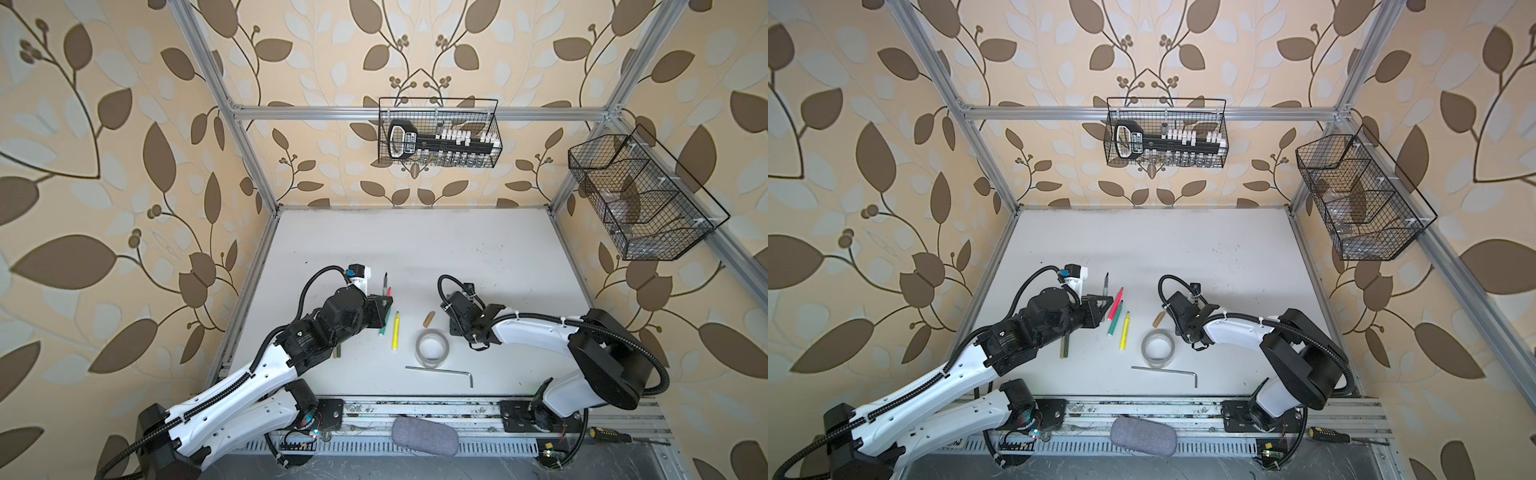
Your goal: Insert the pens into the pen caps
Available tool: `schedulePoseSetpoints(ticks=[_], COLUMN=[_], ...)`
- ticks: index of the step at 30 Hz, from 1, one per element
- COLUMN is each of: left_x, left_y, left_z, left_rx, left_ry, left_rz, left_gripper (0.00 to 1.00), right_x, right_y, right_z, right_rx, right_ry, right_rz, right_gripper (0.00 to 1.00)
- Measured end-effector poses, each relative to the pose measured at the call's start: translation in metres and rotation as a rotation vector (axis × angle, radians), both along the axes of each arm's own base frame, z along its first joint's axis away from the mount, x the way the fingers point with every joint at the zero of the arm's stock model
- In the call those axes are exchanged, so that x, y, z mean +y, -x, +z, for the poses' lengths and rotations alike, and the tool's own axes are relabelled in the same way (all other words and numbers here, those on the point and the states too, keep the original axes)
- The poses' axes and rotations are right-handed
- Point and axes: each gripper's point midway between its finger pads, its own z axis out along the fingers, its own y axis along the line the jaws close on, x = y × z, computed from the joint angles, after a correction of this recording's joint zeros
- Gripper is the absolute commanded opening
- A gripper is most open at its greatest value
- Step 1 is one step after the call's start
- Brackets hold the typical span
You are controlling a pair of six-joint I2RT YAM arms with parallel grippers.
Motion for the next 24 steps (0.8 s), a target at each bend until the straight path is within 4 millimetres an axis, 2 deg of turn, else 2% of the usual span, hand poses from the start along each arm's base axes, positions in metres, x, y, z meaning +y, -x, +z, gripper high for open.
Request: schedulePoseSetpoints(ticks=[2,4,7,12,18,24], left_x=[-0.004,-0.006,-0.007,-0.006,-0.004,-0.004], left_y=[-0.001,-0.001,-0.001,-0.001,0.001,0.001], left_z=[-0.006,-0.010,-0.010,-0.006,0.002,0.002], left_rx=[0.018,0.031,0.033,0.022,0.003,0.005], left_ry=[-0.010,-0.017,-0.016,-0.007,0.013,0.015], left_rz=[-0.010,-0.017,-0.021,-0.020,-0.019,-0.019], left_gripper=[0.00,0.00,0.00,0.00,0.00,0.00], right_x=[0.000,0.001,0.003,0.006,-0.010,-0.029], right_y=[0.000,0.000,0.005,0.019,0.021,0.020], right_z=[0.000,0.000,0.000,0.001,0.000,0.000], right_rx=[0.000,-0.001,-0.001,0.016,0.006,0.002], right_ry=[-0.002,0.001,0.015,0.035,0.029,0.024], right_rz=[0.001,0.004,0.016,0.050,0.009,-0.046], right_gripper=[0.42,0.47,0.51,0.51,0.44,0.43])
